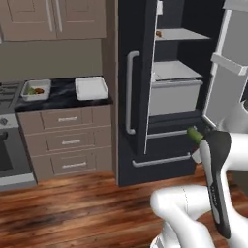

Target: Place one cucumber and one chicken drumstick in each tupperware on the nearby counter, to pack two identical lunches.

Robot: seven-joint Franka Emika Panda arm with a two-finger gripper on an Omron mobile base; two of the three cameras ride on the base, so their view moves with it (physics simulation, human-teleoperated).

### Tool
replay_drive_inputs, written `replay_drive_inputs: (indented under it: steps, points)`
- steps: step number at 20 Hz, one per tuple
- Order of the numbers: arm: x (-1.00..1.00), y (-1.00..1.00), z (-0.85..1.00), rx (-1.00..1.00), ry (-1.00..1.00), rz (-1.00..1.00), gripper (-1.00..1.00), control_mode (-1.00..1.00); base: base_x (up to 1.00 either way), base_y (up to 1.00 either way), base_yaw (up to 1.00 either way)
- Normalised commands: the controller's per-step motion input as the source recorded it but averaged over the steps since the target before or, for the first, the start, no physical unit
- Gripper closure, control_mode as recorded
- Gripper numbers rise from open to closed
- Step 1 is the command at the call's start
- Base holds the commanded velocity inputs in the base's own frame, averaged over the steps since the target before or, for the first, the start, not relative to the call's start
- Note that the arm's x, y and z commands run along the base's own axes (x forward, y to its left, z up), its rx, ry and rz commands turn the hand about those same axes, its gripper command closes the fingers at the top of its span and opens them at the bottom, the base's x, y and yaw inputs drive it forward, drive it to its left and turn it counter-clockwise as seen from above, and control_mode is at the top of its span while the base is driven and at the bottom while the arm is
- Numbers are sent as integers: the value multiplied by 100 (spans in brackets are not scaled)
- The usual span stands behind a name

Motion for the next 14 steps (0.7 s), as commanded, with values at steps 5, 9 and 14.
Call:
replay_drive_inputs:
  steps: [5, 9, 14]
  points:
    - [0, 0, 0, 0, 0, 0, 100, 100, 0, 100, 0]
    - [0, 0, 0, 0, 0, 0, 100, 100, 25, 100, -2]
    - [0, 0, 0, 0, 0, 0, 100, 100, 68, 86, -4]
